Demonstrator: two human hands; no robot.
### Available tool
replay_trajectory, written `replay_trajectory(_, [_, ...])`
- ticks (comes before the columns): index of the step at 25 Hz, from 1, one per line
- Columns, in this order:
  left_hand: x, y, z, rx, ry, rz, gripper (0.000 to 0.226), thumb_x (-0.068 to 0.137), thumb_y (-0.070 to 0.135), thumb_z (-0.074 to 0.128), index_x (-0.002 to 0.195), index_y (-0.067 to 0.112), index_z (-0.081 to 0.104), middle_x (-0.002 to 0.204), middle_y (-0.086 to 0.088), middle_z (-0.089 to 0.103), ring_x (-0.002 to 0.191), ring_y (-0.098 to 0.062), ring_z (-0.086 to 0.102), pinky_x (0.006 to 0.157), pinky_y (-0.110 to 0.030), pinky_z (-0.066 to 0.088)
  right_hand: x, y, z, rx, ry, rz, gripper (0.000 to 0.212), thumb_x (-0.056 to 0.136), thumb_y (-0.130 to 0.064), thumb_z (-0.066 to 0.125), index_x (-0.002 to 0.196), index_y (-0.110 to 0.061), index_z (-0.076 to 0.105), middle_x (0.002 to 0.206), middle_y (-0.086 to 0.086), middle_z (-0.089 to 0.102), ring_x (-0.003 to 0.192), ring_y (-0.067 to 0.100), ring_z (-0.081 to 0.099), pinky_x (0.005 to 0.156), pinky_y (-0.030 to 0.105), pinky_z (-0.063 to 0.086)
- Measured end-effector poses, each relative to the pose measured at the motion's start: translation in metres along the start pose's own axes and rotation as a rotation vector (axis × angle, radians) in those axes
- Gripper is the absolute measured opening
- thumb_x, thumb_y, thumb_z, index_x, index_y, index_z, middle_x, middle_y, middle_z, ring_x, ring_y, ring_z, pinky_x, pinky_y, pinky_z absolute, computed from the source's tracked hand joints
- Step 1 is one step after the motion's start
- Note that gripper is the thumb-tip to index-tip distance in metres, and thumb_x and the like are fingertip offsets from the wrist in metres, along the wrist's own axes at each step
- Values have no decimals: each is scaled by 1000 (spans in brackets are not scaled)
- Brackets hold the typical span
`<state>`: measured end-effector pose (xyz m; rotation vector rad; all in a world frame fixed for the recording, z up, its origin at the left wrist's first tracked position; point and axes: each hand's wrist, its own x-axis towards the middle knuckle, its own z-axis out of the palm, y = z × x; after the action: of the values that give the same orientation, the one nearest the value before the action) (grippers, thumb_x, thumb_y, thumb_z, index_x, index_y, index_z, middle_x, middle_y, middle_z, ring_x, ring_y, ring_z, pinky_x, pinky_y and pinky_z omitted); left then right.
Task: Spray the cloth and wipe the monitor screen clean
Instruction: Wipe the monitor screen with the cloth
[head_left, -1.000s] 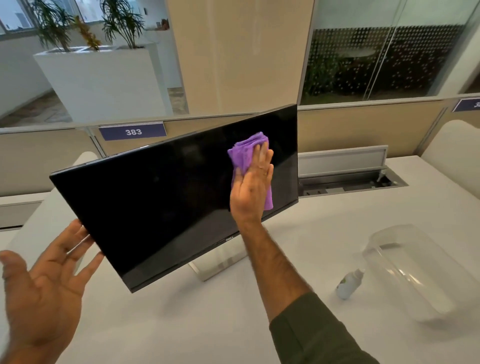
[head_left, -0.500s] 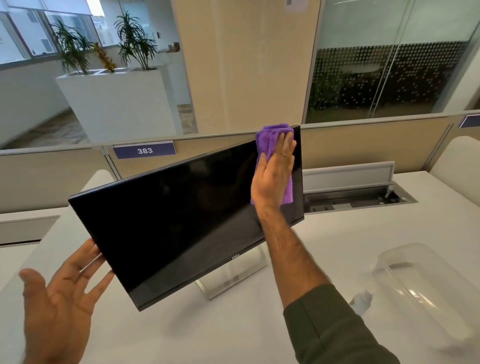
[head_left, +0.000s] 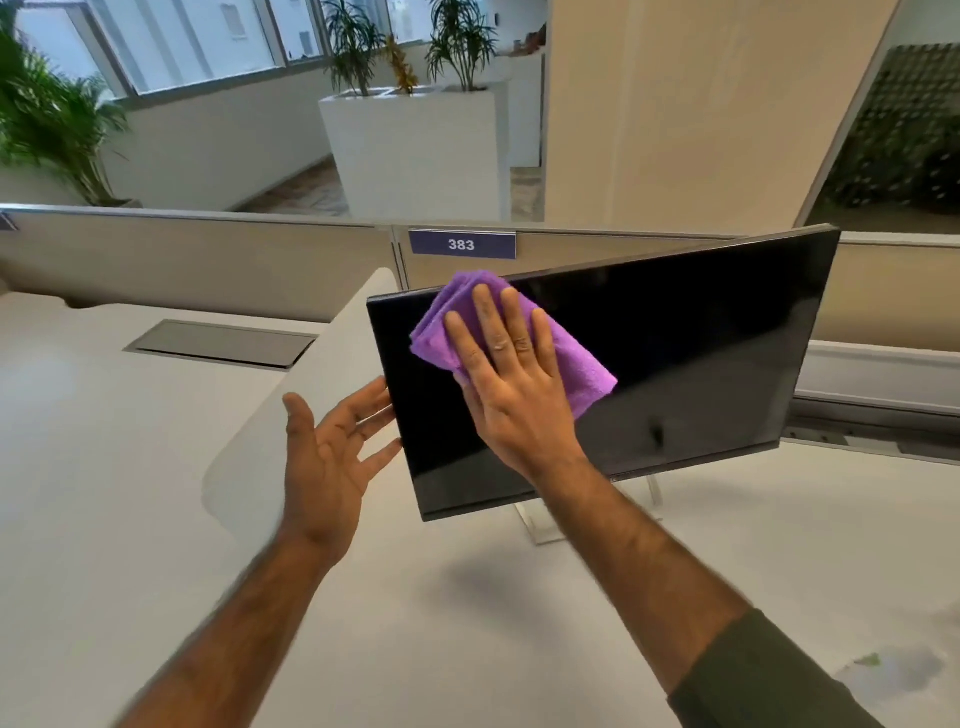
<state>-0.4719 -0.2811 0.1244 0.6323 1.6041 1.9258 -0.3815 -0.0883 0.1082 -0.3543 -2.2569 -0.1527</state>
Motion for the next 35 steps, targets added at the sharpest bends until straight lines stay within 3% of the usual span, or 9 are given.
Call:
replay_trajectory(4, [4,-7,-6,2,44,-31,90,98,74,4,149,21,56,148,-2,64,137,-26,60,121,-61,37,-22,-34,29,-49,-128,-242,61,107,-39,41,161,-23,18,169,8,12,156,31,1,127,52,1])
replay_trajectory(16, [-5,-55,5,91,136,25,79,93,70,13,150,33,53,147,11,64,130,-13,65,115,-43,43,-160,-18,63,-150,-391,-502,93,92,-14,64,162,-18,3,170,8,1,156,32,4,124,50,8])
replay_trajectory(20, [-13,-65,12,152,154,41,95,72,101,30,142,41,55,128,31,70,121,2,68,102,-21,51,-161,2,61,-164,-383,-489,97,89,-14,67,162,-20,4,170,6,0,156,30,3,123,51,6])
replay_trajectory(23, [-14,-64,14,136,165,47,108,62,107,36,144,39,56,131,26,69,122,0,68,101,-23,49,-163,23,53,-175,-316,-353,89,91,-11,63,162,-22,10,170,3,5,156,29,8,125,53,10])
replay_trajectory(25, [-14,-63,15,118,190,33,92,76,99,31,142,40,57,132,25,69,124,-4,67,112,-35,47,-169,40,48,-181,-247,-180,86,91,-12,61,161,-21,12,170,6,6,156,30,9,125,56,12])
replay_trajectory(29, [-14,-64,15,120,229,4,75,93,72,16,145,36,57,136,19,67,129,-13,63,122,-51,38,-177,62,46,-81,-59,358,74,103,-31,49,161,-11,8,167,20,10,155,39,10,125,58,12])
replay_trajectory(31, [-15,-64,15,128,235,-4,73,98,71,14,145,35,57,134,20,69,131,-15,63,122,-52,38,-172,57,51,102,142,721,67,107,-36,36,160,-9,5,166,21,13,155,38,11,124,58,17])
replay_trajectory(33, [-17,-63,14,121,237,7,75,101,71,13,148,32,57,135,19,70,133,-17,62,123,-54,37,-153,38,55,326,324,1031,69,106,-35,41,159,-14,2,167,17,13,155,34,12,122,58,23])
replay_trajectory(35, [-18,-64,12,100,226,19,86,95,79,17,153,26,53,144,10,66,138,-20,59,124,-56,34,-129,9,55,402,372,1130,73,105,-38,42,160,-16,0,168,13,9,156,30,10,124,54,22])
